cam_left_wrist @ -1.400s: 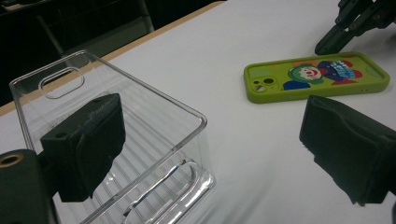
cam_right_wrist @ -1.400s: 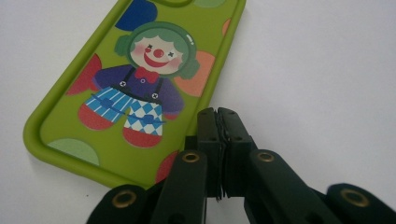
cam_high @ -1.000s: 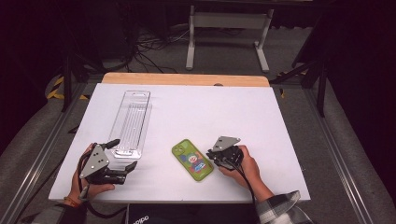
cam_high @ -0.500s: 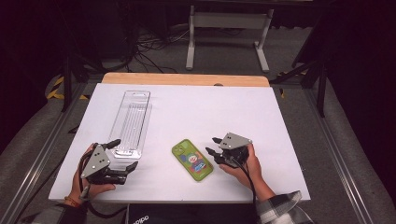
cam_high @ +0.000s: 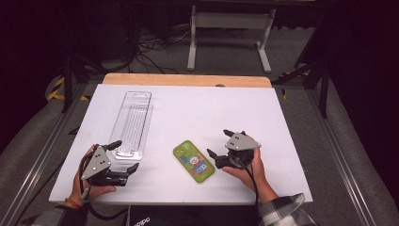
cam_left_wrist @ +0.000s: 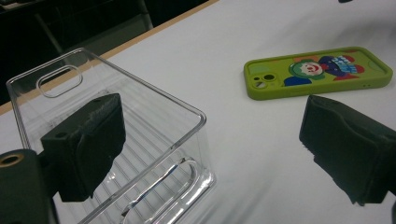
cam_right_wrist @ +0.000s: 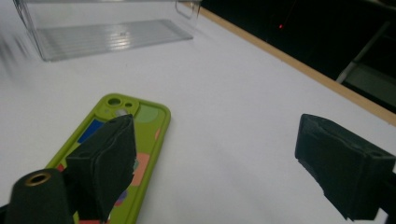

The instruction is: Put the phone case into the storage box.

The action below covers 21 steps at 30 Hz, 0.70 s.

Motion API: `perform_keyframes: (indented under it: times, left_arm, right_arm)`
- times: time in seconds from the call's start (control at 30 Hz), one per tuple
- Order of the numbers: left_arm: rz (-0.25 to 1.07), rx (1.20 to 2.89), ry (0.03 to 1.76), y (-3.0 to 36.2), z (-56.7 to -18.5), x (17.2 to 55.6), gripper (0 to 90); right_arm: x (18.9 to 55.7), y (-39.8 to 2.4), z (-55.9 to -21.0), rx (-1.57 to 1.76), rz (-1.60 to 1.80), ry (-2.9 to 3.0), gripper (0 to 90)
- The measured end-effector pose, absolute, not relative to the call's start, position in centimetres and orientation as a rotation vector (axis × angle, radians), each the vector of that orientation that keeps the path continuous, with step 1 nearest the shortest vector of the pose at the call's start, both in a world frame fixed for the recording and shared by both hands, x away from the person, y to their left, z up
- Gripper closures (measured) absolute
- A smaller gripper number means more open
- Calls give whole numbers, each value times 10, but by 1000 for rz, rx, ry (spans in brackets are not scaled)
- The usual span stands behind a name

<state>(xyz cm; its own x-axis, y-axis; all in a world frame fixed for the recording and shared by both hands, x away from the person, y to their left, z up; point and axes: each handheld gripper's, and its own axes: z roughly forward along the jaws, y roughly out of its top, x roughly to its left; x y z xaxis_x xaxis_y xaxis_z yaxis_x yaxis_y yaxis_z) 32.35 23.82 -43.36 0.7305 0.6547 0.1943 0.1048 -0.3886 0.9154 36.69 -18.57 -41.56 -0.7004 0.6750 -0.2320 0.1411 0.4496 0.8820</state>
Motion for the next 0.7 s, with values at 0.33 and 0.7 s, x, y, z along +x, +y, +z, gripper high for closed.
perform_keyframes:
  times: [0.33, 0.7]
  left_arm:
    - [661, 1897, 584, 239, -433, 323, 75]
    - [661, 1873, 583, 239, -432, 322, 32]
  right_arm:
    - [349, -198, -409, 680, 1264, 1970, 116]
    - [324, -216, -407, 656, 1256, 1904, 75]
